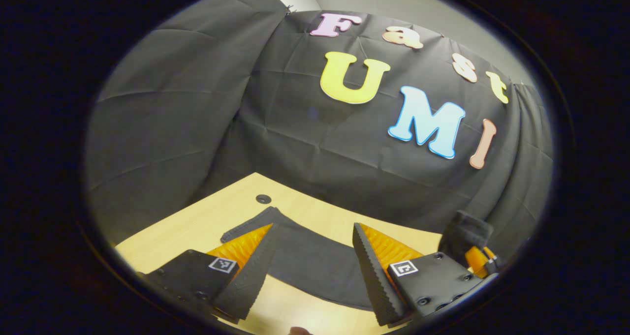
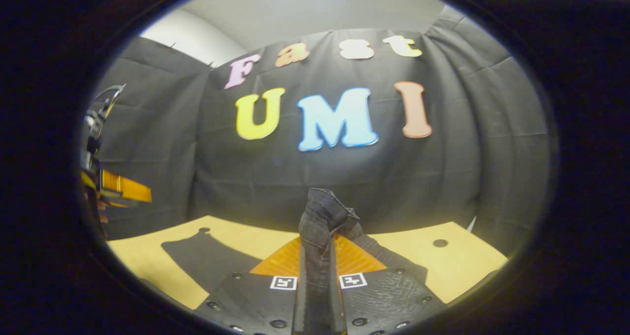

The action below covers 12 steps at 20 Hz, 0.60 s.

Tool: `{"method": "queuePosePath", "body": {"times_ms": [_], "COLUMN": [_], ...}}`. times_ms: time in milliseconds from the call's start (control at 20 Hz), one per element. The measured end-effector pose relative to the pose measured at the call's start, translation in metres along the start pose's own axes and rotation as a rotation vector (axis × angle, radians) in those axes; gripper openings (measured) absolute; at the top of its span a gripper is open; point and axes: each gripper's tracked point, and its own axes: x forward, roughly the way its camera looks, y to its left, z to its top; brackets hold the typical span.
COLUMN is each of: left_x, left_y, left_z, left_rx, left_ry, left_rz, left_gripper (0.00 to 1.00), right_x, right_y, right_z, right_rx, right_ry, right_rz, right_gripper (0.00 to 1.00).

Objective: Grasp the waist and the cuffs of the jeans and fold them to make the two legs overlap; first hold the waist and fold one-third of the jeans toward the cuffs, then hold the cuffs and fold the remaining one-third in the same direction to finish folding.

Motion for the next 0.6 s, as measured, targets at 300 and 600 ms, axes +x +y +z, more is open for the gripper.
{"method": "queuePosePath", "body": {"times_ms": [300, 600], "left_x": [0.001, 0.007], "left_y": [0.015, 0.032], "left_z": [-0.021, -0.034], "left_rx": [-0.036, -0.112], "left_ry": [0.056, 0.090], "left_rz": [0.043, 0.084], "left_gripper": [0.97, 0.97], "right_x": [-0.019, -0.002], "right_y": [-0.008, 0.008], "right_z": [0.018, -0.001], "right_rx": [-0.070, -0.002], "right_ry": [0.067, 0.076], "right_rz": [0.099, 0.149], "right_gripper": [0.19, 0.43]}}
